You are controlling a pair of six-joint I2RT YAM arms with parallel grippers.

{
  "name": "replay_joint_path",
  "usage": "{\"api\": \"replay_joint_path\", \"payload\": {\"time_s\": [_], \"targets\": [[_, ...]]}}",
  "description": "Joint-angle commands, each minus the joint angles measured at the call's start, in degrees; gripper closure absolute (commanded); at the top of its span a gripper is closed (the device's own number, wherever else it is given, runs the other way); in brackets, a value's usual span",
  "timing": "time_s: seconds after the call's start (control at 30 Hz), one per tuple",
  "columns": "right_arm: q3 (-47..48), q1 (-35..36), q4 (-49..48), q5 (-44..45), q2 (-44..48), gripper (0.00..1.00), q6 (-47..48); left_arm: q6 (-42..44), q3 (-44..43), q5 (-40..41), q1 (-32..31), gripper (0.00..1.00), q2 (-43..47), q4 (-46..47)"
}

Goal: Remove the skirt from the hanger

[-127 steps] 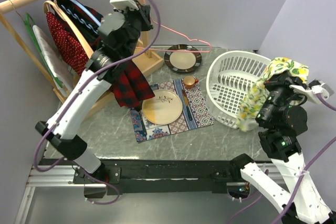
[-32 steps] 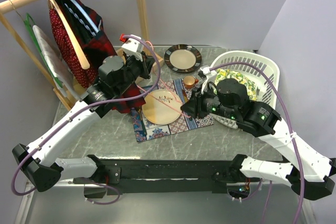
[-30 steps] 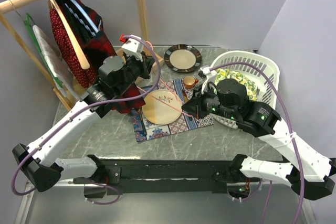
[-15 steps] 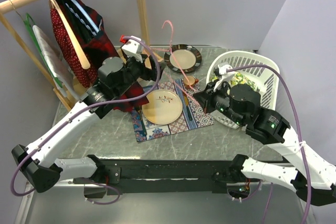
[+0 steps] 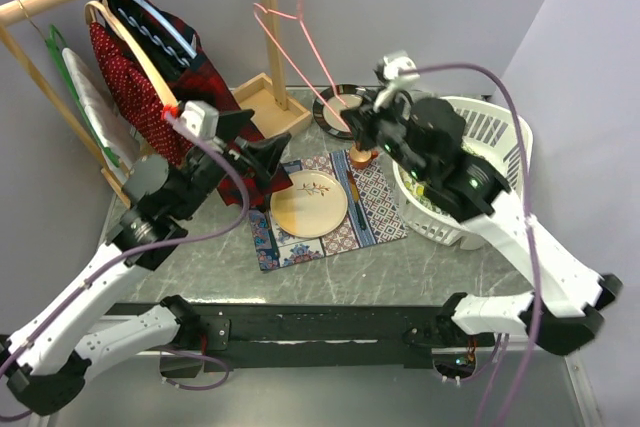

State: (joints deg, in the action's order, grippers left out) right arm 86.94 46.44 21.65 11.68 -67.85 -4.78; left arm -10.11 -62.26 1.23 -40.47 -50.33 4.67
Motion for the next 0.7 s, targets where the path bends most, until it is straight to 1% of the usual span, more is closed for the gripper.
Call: {"api": "replay_joint_path", "payload": {"time_s": [0.0, 0.13, 0.27, 0.3, 0.43, 0.47, 0.57, 0.67], "targets": [[9.8, -3.01, -1.96, -7.1, -5.87, 1.0, 1.78, 1.76, 5.55, 0.42, -0.05, 0.03, 5.05, 7.1], [17.29, -5.12, -0.82, -9.31, -14.74, 1.0, 3.45, 1.93, 8.64, 1.57, -0.05, 0.03, 6.99, 9.92], [20.64, -6.71, -6.95, -11.85, -19.85, 1.0, 4.16, 1.93, 7.95, 2.72, -0.05, 0.03, 6.56, 8.79], [21.86, -6.71, -8.1, -12.99, -20.82, 1.0, 6.07, 1.85, 7.86, 2.81, -0.05, 0.03, 6.3, 8.52], [24.86, -6.71, -13.29, -13.0, -26.7, 1.0, 8.11, 0.97, 8.82, 3.69, -0.05, 0.03, 6.29, 9.57], [24.86, -6.8, -16.17, -13.26, -27.24, 1.0, 9.94, 0.97, 9.08, 3.6, -0.05, 0.03, 6.12, 9.83], [23.98, -6.71, -21.02, -11.86, -29.52, 1.0, 10.92, 0.7, 7.86, 2.37, -0.05, 0.03, 5.06, 8.43], [27.31, -6.71, -21.47, -11.86, -33.21, 1.0, 11.98, 0.35, 8.11, 1.93, 0.04, 0.03, 4.71, 8.51]]}}
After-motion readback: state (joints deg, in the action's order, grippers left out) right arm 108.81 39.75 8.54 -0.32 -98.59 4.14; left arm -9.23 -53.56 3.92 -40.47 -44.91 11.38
